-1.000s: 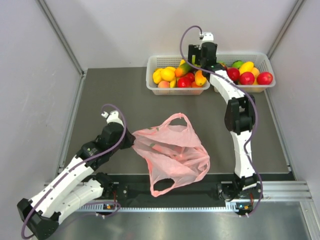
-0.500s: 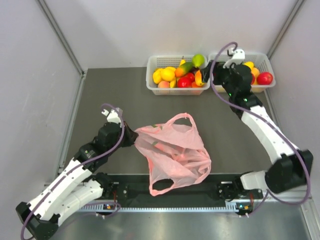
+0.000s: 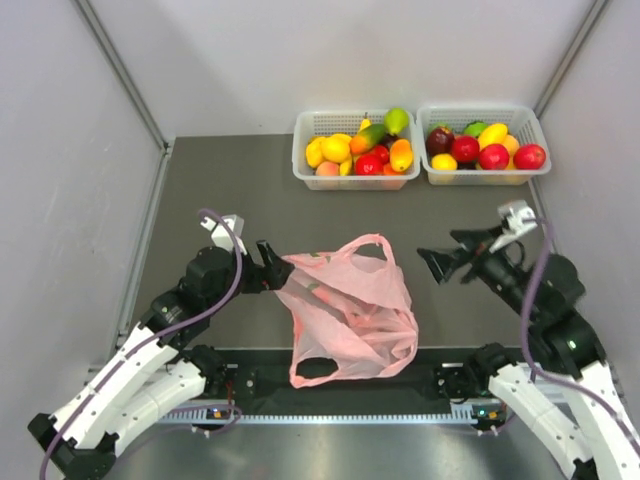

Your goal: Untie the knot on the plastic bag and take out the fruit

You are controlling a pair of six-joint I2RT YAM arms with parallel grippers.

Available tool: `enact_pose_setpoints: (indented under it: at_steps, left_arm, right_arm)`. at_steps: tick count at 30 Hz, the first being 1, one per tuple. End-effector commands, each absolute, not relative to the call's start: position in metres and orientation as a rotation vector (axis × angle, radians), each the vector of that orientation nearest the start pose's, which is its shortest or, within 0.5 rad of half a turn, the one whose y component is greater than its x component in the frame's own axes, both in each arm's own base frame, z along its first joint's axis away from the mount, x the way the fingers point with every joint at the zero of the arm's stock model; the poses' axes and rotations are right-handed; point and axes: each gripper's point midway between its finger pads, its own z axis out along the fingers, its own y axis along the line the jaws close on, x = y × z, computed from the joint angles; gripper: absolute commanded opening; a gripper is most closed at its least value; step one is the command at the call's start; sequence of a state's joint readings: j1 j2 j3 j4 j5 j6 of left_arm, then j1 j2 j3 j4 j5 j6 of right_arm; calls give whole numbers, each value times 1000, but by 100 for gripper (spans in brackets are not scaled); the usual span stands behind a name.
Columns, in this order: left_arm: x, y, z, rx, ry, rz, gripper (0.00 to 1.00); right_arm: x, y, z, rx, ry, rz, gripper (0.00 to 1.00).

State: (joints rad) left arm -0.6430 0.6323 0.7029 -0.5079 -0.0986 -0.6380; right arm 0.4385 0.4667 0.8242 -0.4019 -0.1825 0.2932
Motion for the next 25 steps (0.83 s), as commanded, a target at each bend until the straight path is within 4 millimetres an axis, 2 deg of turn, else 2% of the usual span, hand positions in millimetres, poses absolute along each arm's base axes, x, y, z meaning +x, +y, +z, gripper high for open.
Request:
enact_pose_setpoints:
  at_steps: [1, 2, 6, 12, 15, 20, 25]
  left_arm:
    - [208, -166, 248, -49, 1969, -767, 99]
    - [209, -164, 250, -51, 1966, -760, 99]
    - [205, -164, 257, -40, 1963, -767, 99]
    - [199, -162, 270, -24, 1926, -791, 99]
    - [196, -162, 280, -5, 1897, -807, 99]
    - [191, -162, 293, 22, 1862, -832, 99]
    - [187, -158, 309, 43, 1806, -838, 99]
  right_arm:
    - [154, 127, 311, -260, 1694, 751, 100]
    - [143, 123, 316, -263, 1659, 756, 100]
    - [120, 114, 309, -281, 1687, 761, 100]
    - [103, 100, 318, -259, 1658, 738, 100]
    - [96, 93, 332, -243, 1607, 729, 100]
    - [93, 93, 346, -234, 1569, 747, 100]
    - [111, 83, 334, -155, 1647, 663, 100]
